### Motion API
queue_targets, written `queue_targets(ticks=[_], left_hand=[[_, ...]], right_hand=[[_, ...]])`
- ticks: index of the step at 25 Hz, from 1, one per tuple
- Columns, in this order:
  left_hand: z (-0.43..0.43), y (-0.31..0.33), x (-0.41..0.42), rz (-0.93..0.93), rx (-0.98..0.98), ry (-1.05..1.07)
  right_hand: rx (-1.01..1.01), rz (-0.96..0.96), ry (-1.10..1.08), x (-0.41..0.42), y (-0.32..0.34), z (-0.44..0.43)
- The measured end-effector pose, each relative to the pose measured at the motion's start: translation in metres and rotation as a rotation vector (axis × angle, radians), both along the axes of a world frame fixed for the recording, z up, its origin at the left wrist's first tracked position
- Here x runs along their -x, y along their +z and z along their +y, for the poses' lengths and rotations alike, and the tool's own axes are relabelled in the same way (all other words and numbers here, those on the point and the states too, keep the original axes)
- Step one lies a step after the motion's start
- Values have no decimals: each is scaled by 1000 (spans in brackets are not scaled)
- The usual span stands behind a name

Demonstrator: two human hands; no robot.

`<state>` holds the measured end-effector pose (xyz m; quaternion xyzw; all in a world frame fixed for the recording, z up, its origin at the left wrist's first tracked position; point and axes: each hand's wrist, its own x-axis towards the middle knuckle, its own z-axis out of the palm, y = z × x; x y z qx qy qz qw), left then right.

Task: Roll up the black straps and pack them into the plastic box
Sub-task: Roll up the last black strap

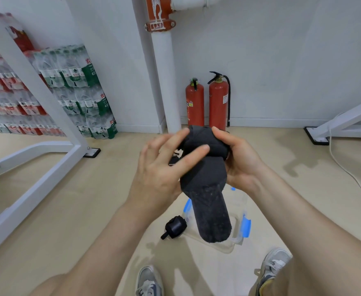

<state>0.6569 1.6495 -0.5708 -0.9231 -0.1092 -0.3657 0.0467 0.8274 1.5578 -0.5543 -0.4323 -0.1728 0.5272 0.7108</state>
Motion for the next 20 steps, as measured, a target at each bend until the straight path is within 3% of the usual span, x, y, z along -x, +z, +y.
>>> queue_targets(ticks=[3,6,10,16,20], left_hand=[[-5,-3,-4,-99,-48,-172],[-10,-4,-2,4,-6,-247],[-19,-4,1,148,24,-240],[-15,6,7,86,125,-220],[-7,14,7,-50,200,-166]], right_hand=[[7,-44,7,6,1,0],[-9,-173,-48,8,-4,1],[20,-373,-77,10,-11,1],[-7,-581,17,14,-14,-7],[-51,-531,68,19,-11,-8]])
